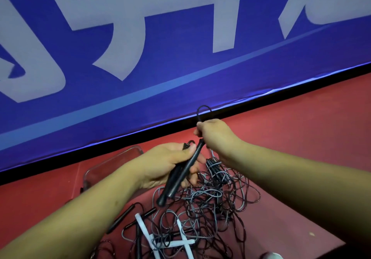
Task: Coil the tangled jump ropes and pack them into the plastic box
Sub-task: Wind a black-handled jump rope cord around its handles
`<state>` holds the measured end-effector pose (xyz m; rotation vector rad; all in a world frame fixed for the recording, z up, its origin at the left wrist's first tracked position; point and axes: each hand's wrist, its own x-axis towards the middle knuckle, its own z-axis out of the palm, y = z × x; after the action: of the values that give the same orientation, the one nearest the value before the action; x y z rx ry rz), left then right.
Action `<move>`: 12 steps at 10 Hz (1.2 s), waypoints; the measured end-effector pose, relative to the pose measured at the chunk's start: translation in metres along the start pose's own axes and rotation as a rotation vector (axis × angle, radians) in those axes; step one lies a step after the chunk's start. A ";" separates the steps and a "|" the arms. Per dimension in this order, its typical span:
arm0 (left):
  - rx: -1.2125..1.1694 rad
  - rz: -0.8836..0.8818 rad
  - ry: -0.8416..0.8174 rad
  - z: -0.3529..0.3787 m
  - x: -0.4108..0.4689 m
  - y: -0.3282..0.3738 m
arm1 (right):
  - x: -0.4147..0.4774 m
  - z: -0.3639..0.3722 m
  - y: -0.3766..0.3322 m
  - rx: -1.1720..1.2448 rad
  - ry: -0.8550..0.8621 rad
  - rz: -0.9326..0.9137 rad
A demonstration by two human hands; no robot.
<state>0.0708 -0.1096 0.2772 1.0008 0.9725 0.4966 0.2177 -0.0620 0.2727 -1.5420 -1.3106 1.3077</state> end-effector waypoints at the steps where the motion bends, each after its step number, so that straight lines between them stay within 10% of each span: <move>1: -0.017 -0.001 -0.029 0.001 0.001 0.001 | -0.003 -0.001 0.001 -0.182 -0.111 -0.035; 5: -0.006 0.007 -0.107 -0.022 -0.002 0.007 | -0.001 -0.012 -0.004 -0.274 -0.298 -0.440; 12: -0.023 -0.062 -0.110 -0.032 -0.011 0.003 | 0.007 -0.031 0.001 -0.046 -0.336 -0.329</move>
<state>0.0376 -0.1015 0.2785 0.9643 0.8947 0.3968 0.2474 -0.0523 0.2774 -1.1025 -1.7299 1.3650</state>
